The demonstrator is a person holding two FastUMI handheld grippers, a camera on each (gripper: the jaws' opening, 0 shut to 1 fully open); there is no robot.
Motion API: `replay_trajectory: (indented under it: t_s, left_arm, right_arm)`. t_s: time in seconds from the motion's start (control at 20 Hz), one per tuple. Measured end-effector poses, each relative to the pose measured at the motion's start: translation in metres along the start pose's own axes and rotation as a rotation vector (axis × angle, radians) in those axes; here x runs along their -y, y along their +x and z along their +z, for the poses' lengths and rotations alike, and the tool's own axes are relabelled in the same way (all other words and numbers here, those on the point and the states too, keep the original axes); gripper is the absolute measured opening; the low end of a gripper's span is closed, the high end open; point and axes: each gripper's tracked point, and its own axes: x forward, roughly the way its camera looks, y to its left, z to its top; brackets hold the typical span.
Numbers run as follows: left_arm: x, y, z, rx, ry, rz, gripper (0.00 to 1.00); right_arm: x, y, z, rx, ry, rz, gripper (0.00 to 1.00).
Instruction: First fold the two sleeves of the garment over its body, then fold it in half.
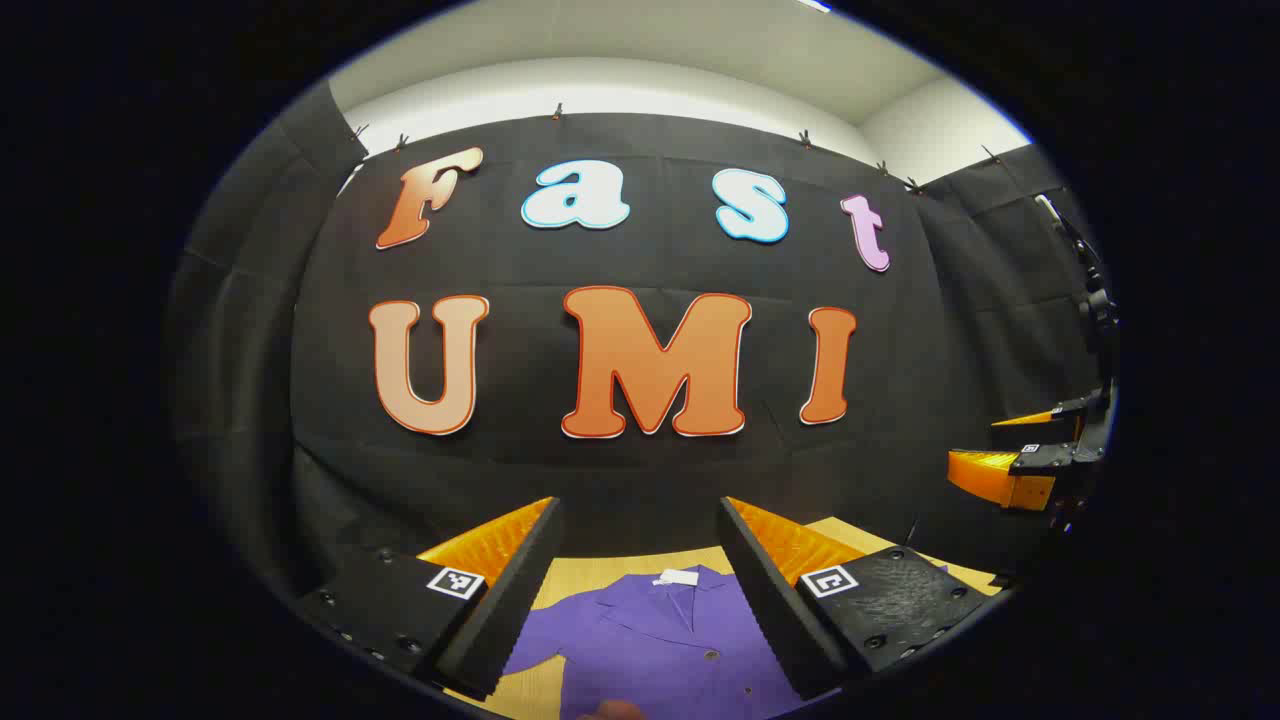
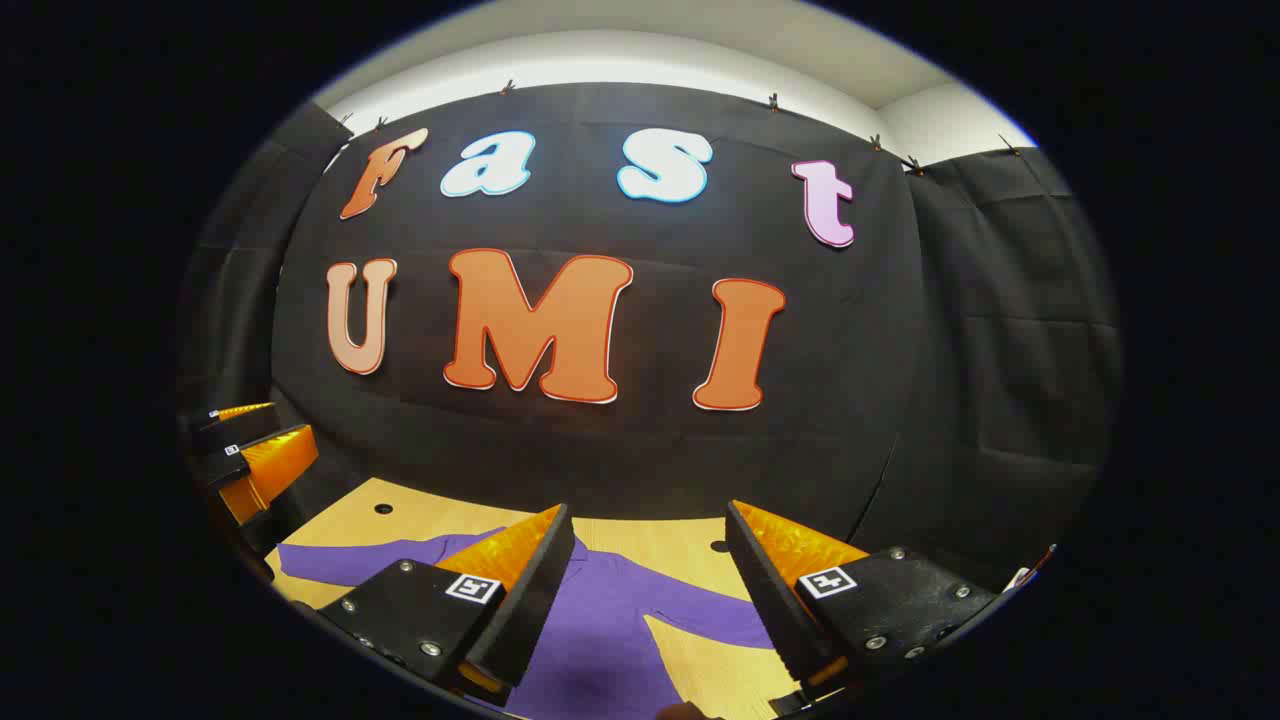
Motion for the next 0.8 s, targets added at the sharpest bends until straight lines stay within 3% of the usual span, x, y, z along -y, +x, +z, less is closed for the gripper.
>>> replay_trajectory:
  t_s: [0.4,0.8]
  left_arm:
    - [0.025,0.008,-0.016,-0.039,0.031,0.059,0.99]
    - [0.031,0.019,-0.004,0.001,0.042,0.101,0.99]
  right_arm:
    - [0.017,0.027,-0.015,-0.021,0.004,0.037,0.93]
    - [0.02,0.041,-0.017,-0.006,-0.01,0.077,0.93]
